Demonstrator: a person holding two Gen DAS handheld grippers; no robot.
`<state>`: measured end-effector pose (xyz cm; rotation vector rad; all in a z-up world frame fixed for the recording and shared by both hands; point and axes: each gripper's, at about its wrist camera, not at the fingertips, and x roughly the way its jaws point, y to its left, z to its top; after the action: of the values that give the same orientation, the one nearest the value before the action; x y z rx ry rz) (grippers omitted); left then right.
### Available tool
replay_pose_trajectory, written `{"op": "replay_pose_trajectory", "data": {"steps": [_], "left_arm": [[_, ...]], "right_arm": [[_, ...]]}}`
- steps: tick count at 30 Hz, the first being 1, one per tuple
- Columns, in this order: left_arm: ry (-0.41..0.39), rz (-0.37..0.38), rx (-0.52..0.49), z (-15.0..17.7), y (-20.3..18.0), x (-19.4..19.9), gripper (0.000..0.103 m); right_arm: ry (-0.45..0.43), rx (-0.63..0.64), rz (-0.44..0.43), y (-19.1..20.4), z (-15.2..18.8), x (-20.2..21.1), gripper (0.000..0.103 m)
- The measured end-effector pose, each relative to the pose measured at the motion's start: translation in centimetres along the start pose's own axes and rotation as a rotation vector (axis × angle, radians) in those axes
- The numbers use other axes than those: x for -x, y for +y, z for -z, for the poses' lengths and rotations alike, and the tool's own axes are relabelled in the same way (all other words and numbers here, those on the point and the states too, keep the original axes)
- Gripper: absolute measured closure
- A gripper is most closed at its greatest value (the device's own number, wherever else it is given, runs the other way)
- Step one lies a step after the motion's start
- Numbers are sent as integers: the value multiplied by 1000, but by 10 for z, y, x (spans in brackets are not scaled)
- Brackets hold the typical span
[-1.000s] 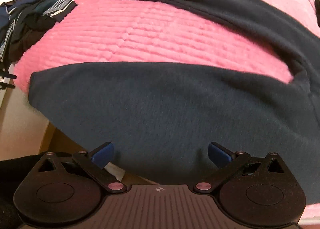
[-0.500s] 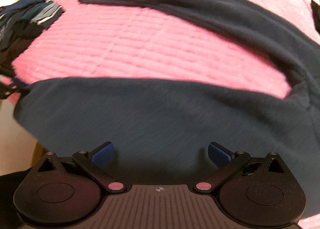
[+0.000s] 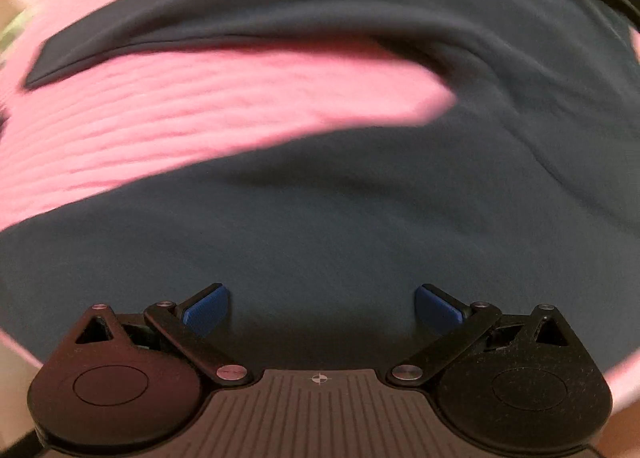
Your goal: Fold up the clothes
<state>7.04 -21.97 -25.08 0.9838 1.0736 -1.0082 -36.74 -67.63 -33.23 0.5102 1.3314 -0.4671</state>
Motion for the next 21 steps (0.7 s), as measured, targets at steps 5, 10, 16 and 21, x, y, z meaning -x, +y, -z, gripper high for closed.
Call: {"op": "replay_pose_trajectory", "data": {"steps": [5,10,16,21], "left_arm": [[-41,-16,0,-5,6,33,76],[-92,15,-51,-22,-4,67,63],[-186,30,-139,-49,-23,110,44],[-227,30,-175,-67,-44,129,41]], "right_arm": [[-85,-169,78,-24,21,57,0],[-212,-297,126,-14,55,129,0],[-274,-393,131,5,84,187,0],[-262,-402,175,5,94,205,0]]}}
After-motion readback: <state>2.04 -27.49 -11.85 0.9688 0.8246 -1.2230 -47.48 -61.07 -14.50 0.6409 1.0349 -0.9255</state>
